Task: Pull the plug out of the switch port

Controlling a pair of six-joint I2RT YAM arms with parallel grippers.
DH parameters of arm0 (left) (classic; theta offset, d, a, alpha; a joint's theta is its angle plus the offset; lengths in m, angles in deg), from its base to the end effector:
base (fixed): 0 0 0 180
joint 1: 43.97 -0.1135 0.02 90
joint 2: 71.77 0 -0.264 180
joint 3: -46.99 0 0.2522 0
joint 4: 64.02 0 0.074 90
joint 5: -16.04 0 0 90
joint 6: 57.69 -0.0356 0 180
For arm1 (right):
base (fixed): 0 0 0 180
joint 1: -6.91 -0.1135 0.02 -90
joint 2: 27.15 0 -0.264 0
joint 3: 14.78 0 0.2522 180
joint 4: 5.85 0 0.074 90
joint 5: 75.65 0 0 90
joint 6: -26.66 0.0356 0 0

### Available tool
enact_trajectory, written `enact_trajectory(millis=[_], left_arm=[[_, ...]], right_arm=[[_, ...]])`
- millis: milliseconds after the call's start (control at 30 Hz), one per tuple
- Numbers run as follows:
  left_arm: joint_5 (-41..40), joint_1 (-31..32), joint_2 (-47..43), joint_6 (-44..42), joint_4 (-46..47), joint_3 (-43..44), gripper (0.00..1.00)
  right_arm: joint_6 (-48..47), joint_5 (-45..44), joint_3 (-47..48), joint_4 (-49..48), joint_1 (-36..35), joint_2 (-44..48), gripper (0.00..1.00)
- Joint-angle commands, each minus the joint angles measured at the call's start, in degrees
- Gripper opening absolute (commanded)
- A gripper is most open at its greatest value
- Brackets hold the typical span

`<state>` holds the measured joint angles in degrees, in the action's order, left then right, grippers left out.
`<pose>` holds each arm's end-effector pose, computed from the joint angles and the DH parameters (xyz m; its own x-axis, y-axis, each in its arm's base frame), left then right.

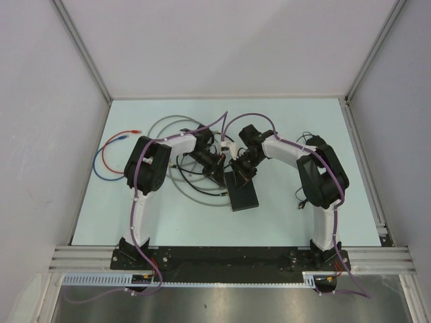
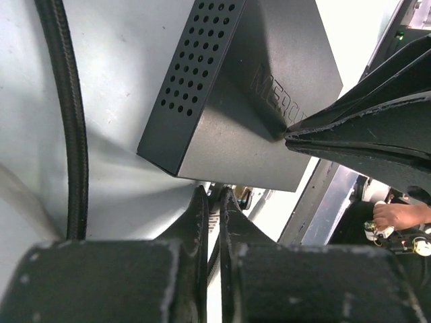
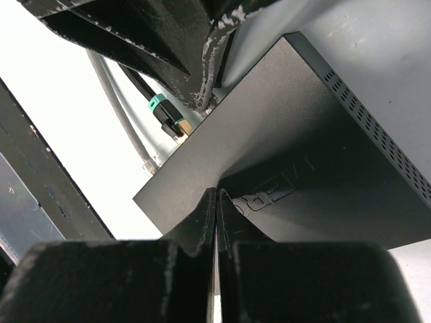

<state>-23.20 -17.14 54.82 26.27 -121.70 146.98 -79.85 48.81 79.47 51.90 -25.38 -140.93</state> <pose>0.3556 -0.2108 0.1165 -0.8457 0.5023 -0.1802 0.4459 0.4794 -0.7559 0.3163 0.2237 0.1700 -0.6355 -0.6788 -0.3680 -0.7576 0.4564 0.4666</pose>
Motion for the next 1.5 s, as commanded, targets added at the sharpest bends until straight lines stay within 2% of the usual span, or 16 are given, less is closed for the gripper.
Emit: enact_trajectory(millis=[0,133,233,333,600,767,933,1133,1267,1333,1367,1467], left_arm=[[-8.14,1.56,3.58,-3.26,-2.03,1.55,0.0],[-7.27,0.77,4.64,-3.45,-6.44,5.79,0.0],[-5.86,1.38,2.27,-2.13,-2.75,0.96,0.0],[-5.94,2.0,1.82,-3.27,-3.53,-0.9,0.0],[-7.87,0.33,3.67,-5.38,-7.4,5.87,0.0],[-5.41,0.59,2.01,-6.43,-7.58,-0.78,0.0],[-6.64,-0.55,-0.02,-12.67,-9.68,-3.8,0.0],[-17.43,-4.76,-1.25,-17.07,-14.0,6.91,0.0],[-19.64,-6.35,-2.04,-17.69,-15.4,13.77,0.01],[-19.65,-6.44,-2.74,-17.86,-15.84,14.4,0.11],[-18.43,-6.53,-3.79,-17.95,-16.02,14.05,0.23],[-14.56,-6.7,-7.38,-17.08,-15.41,11.25,0.39]], right_arm=[[-0.19,-2.03,-0.42,-0.66,-0.31,0.57,0.0],[-0.19,-1.85,-0.33,-0.66,-0.31,0.4,0.0],[-0.1,-1.85,-0.33,-1.01,-0.4,0.31,0.0],[-0.01,-1.85,-0.33,-1.18,-0.4,0.4,0.0],[-0.1,-1.94,-0.33,-1.1,-0.4,0.13,0.0],[-0.19,-2.02,-0.33,-1.27,-0.31,0.22,0.0],[-0.1,-2.11,-0.33,-1.54,-0.14,0.05,0.0],[0.08,-2.03,-0.24,-1.8,-0.14,-0.48,0.0],[0.08,-2.2,-0.33,-1.97,-0.05,-0.57,0.0],[-0.01,-2.29,-0.33,-1.98,0.04,-0.48,0.0],[-0.01,-2.38,-0.24,-1.98,-0.05,-0.48,0.0],[-0.01,-2.38,-0.24,-2.06,0.12,-0.48,0.0]])
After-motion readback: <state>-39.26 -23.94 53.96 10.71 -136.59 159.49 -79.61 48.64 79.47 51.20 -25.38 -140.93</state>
